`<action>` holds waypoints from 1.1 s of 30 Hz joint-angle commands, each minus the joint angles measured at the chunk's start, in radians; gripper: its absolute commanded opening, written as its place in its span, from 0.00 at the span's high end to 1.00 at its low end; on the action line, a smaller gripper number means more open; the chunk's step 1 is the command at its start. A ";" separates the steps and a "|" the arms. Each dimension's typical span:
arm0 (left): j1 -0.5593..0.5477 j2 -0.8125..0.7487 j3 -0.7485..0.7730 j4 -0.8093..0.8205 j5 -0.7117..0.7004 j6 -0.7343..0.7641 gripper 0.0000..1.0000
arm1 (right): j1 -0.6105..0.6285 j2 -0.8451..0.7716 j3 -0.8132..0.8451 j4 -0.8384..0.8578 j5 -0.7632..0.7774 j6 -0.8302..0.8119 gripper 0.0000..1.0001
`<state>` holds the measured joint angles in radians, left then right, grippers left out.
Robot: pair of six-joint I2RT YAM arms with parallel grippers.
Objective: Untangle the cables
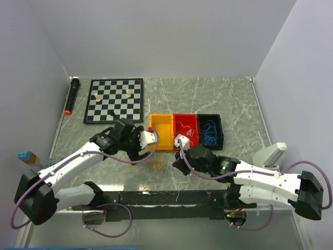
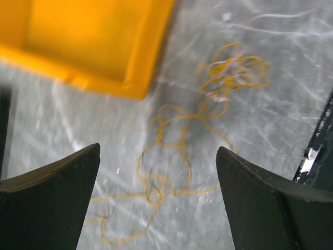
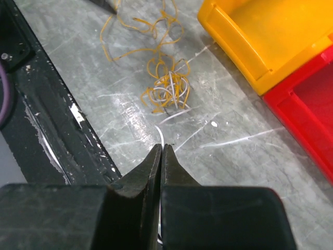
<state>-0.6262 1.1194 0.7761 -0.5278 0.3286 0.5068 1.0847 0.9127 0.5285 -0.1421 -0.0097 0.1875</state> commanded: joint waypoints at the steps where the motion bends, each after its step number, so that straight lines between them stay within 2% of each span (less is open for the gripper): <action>1: -0.110 0.054 -0.021 0.089 0.061 0.140 0.03 | 0.044 -0.002 -0.002 -0.037 0.096 0.056 1.00; 7: -0.142 0.154 -0.046 0.158 0.079 0.226 0.03 | 0.083 0.009 0.002 -0.066 0.148 0.101 1.00; 14: -0.144 0.192 -0.090 0.308 0.073 0.176 0.03 | 0.121 -0.011 -0.041 -0.057 0.182 0.165 1.00; 18: -0.148 0.227 -0.066 0.315 0.124 0.153 0.01 | 0.127 -0.009 -0.050 -0.063 0.191 0.178 1.00; 21: -0.158 0.253 -0.070 0.322 0.139 0.182 0.16 | 0.129 -0.012 -0.048 -0.070 0.203 0.181 1.00; 25: -0.173 0.273 -0.074 0.319 0.152 0.203 0.27 | 0.129 -0.032 -0.056 -0.071 0.214 0.191 1.00; 30: -0.184 0.287 -0.070 0.307 0.155 0.210 0.55 | 0.129 -0.058 -0.059 -0.082 0.234 0.201 1.00; 31: -0.190 0.287 -0.070 0.299 0.155 0.211 0.62 | 0.129 -0.063 -0.056 -0.083 0.240 0.204 1.00; 32: -0.196 0.286 -0.075 0.298 0.147 0.210 0.73 | 0.129 -0.069 -0.055 -0.085 0.246 0.205 1.00; 33: -0.199 0.283 -0.081 0.301 0.136 0.205 0.92 | 0.129 -0.075 -0.053 -0.088 0.254 0.208 1.00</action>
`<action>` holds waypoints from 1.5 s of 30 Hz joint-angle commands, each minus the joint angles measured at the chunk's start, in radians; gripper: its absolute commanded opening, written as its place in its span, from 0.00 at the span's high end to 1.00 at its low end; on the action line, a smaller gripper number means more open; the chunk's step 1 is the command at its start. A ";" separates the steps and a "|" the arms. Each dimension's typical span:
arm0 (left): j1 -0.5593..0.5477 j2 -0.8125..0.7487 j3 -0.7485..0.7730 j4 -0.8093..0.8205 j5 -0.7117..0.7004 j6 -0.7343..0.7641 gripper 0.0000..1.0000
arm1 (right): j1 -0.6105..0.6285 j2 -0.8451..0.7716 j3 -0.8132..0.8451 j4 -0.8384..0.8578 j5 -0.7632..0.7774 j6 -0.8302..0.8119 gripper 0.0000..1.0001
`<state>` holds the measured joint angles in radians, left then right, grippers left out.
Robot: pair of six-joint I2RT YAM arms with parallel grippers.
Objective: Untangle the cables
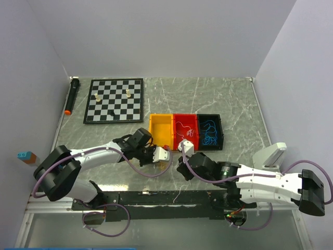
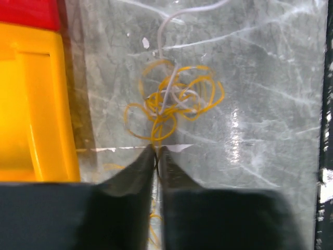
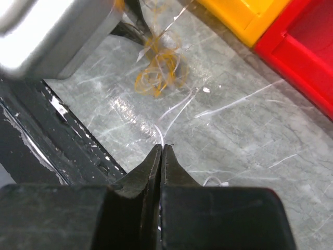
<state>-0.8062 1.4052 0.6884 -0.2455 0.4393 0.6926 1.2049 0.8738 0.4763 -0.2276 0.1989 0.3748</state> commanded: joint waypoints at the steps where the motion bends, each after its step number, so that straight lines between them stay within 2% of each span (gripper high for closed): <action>1: -0.024 -0.009 -0.001 0.038 0.007 -0.004 0.99 | 0.008 -0.045 0.005 -0.009 0.056 0.026 1.00; 7: -0.024 -0.070 -0.035 -0.014 -0.034 -0.011 0.99 | -0.001 -0.157 0.044 -0.119 0.258 0.081 1.00; 15: 0.008 -0.231 -0.104 -0.147 -0.132 -0.010 0.99 | -0.039 -0.355 0.136 -0.320 0.583 0.171 1.00; 24: 0.059 -0.400 -0.177 -0.250 -0.237 0.053 0.99 | -0.042 -0.463 0.332 -0.565 0.950 0.311 1.00; 31: 0.059 -0.520 -0.263 -0.304 -0.306 0.097 0.99 | -0.042 -0.525 0.438 -0.636 1.157 0.320 1.00; 34: 0.058 -0.540 -0.311 -0.296 -0.343 0.111 0.99 | -0.042 -0.547 0.481 -0.616 1.208 0.294 1.00; 37: 0.058 -0.537 -0.334 -0.284 -0.363 0.119 0.99 | -0.044 -0.576 0.475 -0.443 1.223 0.106 1.00; 39: 0.061 -0.537 -0.336 -0.282 -0.364 0.114 0.99 | -0.042 -0.593 0.487 -0.397 1.246 0.044 1.00; 44: 0.061 -0.540 -0.337 -0.291 -0.387 0.110 0.99 | -0.041 -0.604 0.613 -0.533 1.315 0.104 1.00; 45: 0.059 -0.537 -0.337 -0.296 -0.399 0.110 0.99 | -0.041 -0.595 0.678 -0.620 1.332 0.207 1.00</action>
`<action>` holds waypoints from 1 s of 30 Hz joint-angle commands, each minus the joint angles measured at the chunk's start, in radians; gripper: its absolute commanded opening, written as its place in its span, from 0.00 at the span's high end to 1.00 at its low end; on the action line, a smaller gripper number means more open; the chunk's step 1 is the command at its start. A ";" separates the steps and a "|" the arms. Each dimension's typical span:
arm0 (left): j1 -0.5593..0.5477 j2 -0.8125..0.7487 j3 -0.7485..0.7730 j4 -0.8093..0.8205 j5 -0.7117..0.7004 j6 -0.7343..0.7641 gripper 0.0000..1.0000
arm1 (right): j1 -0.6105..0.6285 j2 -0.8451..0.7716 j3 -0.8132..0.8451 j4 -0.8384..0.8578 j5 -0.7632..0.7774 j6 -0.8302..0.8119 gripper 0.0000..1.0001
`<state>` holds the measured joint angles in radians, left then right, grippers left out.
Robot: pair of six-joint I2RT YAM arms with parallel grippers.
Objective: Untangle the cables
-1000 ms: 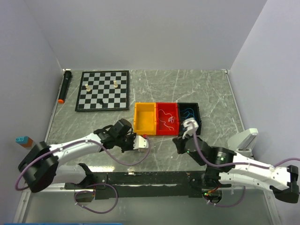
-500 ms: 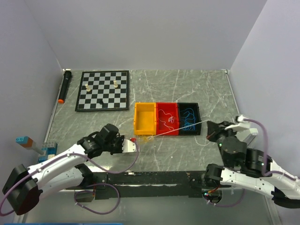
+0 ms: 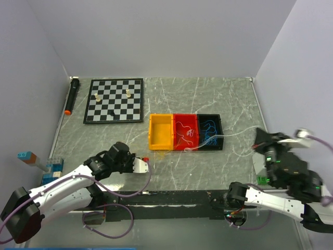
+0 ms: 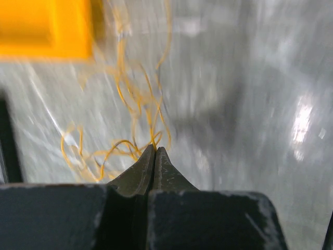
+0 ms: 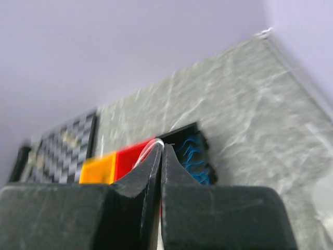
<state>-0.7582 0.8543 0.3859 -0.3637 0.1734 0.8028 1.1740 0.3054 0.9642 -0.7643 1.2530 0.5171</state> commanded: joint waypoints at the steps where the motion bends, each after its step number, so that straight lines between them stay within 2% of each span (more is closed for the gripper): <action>1: 0.013 0.017 -0.033 -0.179 -0.144 -0.002 0.99 | -0.010 -0.009 0.243 -0.230 0.298 0.180 1.00; 2: 0.013 0.020 -0.033 -0.185 -0.152 -0.004 0.99 | -0.008 0.020 0.298 -0.351 0.312 0.293 1.00; 4: 0.013 0.022 -0.035 -0.201 -0.170 0.001 0.99 | -0.007 0.069 0.367 -0.539 0.335 0.409 1.00; 6: 0.013 0.012 -0.041 -0.204 -0.170 -0.004 0.99 | -0.002 0.113 0.404 -0.599 0.350 0.449 1.00; 9: 0.013 -0.014 -0.045 -0.213 -0.198 -0.013 0.99 | 0.032 0.178 0.436 -0.746 0.350 0.624 1.00; 12: 0.013 -0.031 0.000 -0.225 -0.183 -0.043 0.99 | 0.082 0.225 0.432 -0.754 0.355 0.653 1.00; 18: 0.011 -0.011 0.240 -0.262 -0.080 -0.151 0.99 | 0.176 0.349 0.456 -0.792 0.364 0.728 1.00; 22: 0.013 0.017 0.401 -0.334 0.006 -0.204 0.99 | 0.179 0.472 0.491 -0.791 0.364 0.758 1.00; 30: 0.013 0.015 0.521 -0.494 0.074 -0.195 0.91 | 0.161 0.727 0.573 -0.788 0.364 0.814 1.00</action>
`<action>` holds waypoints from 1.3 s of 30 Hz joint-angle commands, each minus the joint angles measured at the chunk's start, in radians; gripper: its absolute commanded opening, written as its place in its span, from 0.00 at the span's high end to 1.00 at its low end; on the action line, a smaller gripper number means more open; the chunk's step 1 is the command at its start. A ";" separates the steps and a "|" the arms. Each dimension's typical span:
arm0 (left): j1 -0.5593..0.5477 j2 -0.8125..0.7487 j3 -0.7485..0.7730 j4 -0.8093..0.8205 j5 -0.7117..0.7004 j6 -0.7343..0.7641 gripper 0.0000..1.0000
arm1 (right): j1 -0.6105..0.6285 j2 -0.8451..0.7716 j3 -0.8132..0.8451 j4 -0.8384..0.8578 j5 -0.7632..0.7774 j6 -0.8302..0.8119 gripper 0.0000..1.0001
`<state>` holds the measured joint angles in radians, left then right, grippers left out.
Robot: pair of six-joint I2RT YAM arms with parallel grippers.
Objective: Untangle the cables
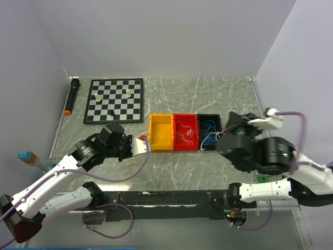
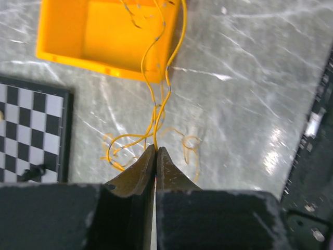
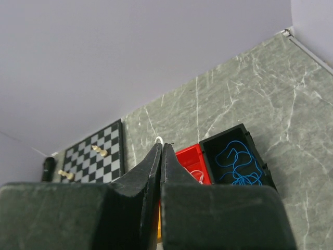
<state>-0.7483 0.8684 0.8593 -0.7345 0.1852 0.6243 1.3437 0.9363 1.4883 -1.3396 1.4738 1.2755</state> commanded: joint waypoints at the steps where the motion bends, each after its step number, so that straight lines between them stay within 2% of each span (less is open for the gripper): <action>1: 0.003 -0.002 0.056 -0.147 0.068 -0.012 0.91 | -0.011 0.123 0.055 -0.214 0.143 0.065 1.00; 10: 0.000 -0.054 0.086 -0.230 0.074 0.003 0.86 | -0.017 0.341 0.030 -0.221 0.143 0.220 1.00; 22: 0.001 -0.123 0.041 -0.249 0.074 0.000 0.86 | -0.185 0.536 0.052 -0.219 0.145 0.240 1.00; 25: 0.001 -0.126 0.041 -0.252 0.080 0.003 0.86 | -0.178 0.562 0.101 -0.227 0.143 0.193 1.00; 32: 0.000 -0.120 0.023 -0.227 0.068 0.003 0.86 | -0.037 0.510 0.213 -0.216 0.143 0.044 1.00; 35: 0.001 -0.115 0.014 -0.209 0.056 -0.006 0.87 | -0.044 0.521 0.312 -0.194 0.148 -0.080 1.00; 39: 0.000 -0.106 0.007 -0.200 0.046 -0.009 0.86 | -0.139 0.590 0.452 -0.220 0.145 -0.177 1.00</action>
<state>-0.7483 0.7582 0.8700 -0.9707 0.2379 0.6254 1.2819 1.4960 1.8141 -1.3392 1.4693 1.2396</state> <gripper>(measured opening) 0.136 0.010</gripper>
